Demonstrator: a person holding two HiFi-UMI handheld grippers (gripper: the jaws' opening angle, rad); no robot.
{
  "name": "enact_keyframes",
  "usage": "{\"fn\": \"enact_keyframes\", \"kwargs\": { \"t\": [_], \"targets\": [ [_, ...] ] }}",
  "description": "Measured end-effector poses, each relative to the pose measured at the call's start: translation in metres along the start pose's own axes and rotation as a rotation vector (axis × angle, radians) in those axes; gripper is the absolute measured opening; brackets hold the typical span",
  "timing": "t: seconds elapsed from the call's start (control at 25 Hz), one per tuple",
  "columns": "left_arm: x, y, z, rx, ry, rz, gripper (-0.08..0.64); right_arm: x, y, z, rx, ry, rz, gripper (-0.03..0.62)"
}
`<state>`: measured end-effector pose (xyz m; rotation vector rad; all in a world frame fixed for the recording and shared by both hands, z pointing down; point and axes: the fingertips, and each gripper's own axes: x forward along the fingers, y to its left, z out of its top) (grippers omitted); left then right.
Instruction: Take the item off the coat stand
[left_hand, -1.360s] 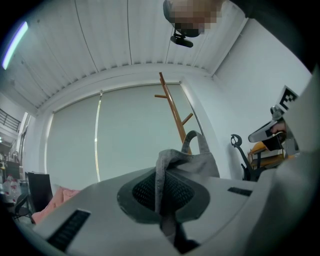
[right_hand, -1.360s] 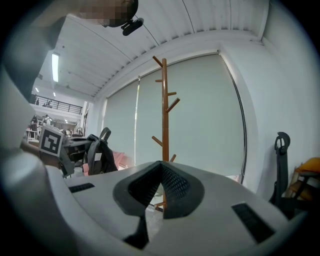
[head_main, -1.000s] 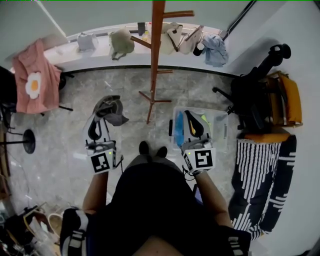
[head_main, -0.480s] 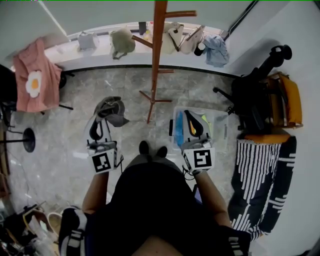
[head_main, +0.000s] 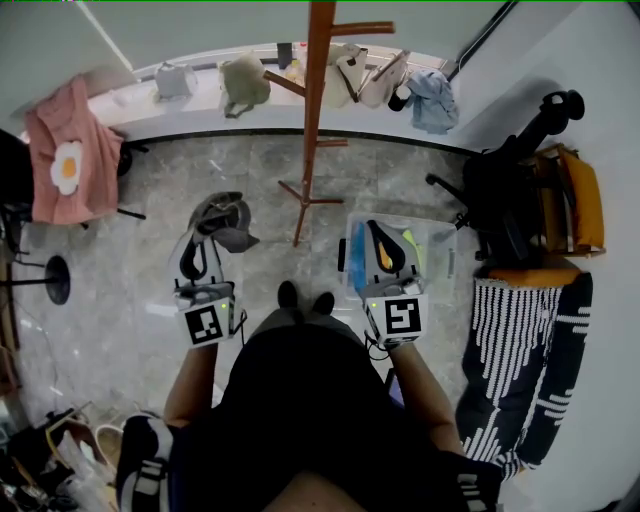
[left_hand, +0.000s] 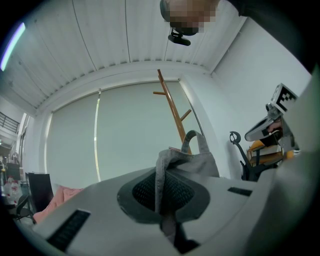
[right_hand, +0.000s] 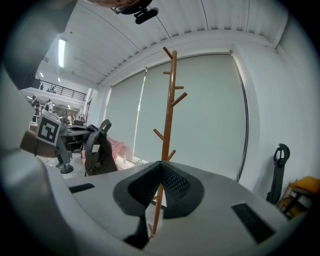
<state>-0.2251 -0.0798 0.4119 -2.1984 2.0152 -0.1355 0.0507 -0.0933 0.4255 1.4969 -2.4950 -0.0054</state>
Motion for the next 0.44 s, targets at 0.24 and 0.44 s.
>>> {"fn": "enact_keyframes", "kwargs": {
  "t": [0.24, 0.44],
  "targets": [
    [0.0004, -0.0004, 0.0003, 0.006, 0.000, 0.000, 0.028, 0.0015, -0.0008, 0.0021, -0.002, -0.008, -0.004, 0.018],
    [0.0024, -0.0003, 0.0028, 0.002, -0.008, 0.002, 0.028, 0.0037, -0.0019, 0.0054, -0.018, -0.018, 0.001, 0.018]
  ]
}}
